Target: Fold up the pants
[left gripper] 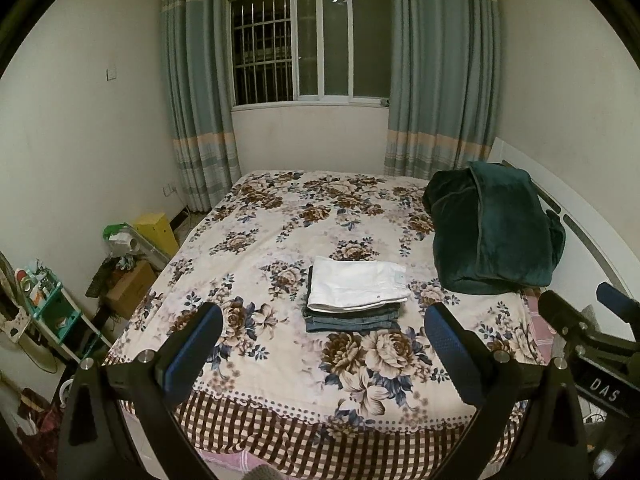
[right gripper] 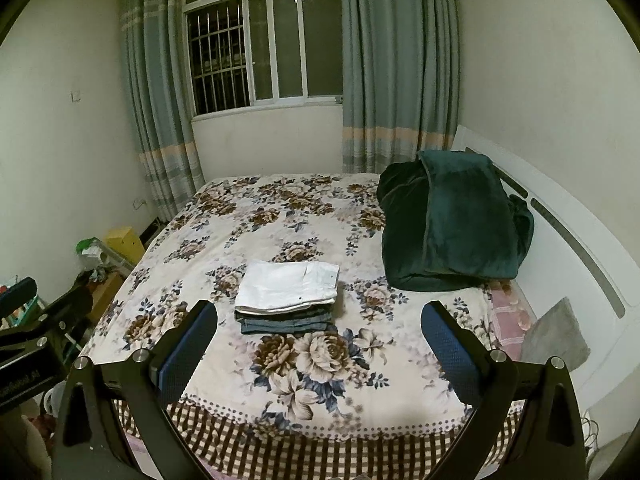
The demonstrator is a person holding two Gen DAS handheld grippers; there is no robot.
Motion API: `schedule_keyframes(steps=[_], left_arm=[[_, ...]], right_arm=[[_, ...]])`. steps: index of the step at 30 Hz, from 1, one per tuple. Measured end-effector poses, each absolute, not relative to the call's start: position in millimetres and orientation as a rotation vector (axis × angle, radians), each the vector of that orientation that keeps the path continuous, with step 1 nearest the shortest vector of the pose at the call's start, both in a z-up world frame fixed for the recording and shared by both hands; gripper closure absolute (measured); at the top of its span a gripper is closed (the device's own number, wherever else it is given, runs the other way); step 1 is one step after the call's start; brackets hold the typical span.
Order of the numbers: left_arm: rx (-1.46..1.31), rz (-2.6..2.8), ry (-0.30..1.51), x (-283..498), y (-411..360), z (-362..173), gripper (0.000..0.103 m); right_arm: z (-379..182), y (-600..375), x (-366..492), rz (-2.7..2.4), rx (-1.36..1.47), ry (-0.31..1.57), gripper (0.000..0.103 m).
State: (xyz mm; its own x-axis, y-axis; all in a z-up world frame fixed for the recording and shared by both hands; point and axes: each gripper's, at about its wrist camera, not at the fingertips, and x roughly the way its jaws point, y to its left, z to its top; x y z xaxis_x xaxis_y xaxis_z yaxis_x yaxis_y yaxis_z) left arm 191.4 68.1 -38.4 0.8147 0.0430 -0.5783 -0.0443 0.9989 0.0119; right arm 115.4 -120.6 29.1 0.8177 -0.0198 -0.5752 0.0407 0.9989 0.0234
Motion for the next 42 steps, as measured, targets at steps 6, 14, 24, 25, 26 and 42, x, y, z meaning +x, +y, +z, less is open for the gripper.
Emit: schedule_keyframes(steps=[6, 14, 24, 25, 26, 42], left_arm=[[0.000, 0.043, 0.625, 190.5, 69.8, -36.7, 0.000], [0.001, 0.047, 0.624, 190.4, 69.6, -36.2, 0.000], [0.003, 0.043, 0.626, 190.3, 69.5, -33.4, 0.000], [0.003, 0.043, 0.625, 190.0, 69.5, -33.9, 0.000], [0.004, 0.044, 0.624, 189.8, 69.4, -33.6, 0.000], [0.009, 0.045, 0.625, 189.0, 71.9, -30.6, 0.000]], right_arm=[[25.6, -116.7, 113.1, -0.028, 0.036, 0.619, 0.000], [24.3, -116.6, 112.5, -0.024, 0.040, 0.619, 0.000], [22.0, -116.3, 110.8, -0.026, 0.044, 0.615, 0.000], [22.0, -116.3, 110.6, -0.027, 0.044, 0.614, 0.000], [22.0, -116.0, 110.4, -0.027, 0.046, 0.614, 0.000], [21.8, -115.2, 108.5, -0.025, 0.051, 0.617, 0.000]])
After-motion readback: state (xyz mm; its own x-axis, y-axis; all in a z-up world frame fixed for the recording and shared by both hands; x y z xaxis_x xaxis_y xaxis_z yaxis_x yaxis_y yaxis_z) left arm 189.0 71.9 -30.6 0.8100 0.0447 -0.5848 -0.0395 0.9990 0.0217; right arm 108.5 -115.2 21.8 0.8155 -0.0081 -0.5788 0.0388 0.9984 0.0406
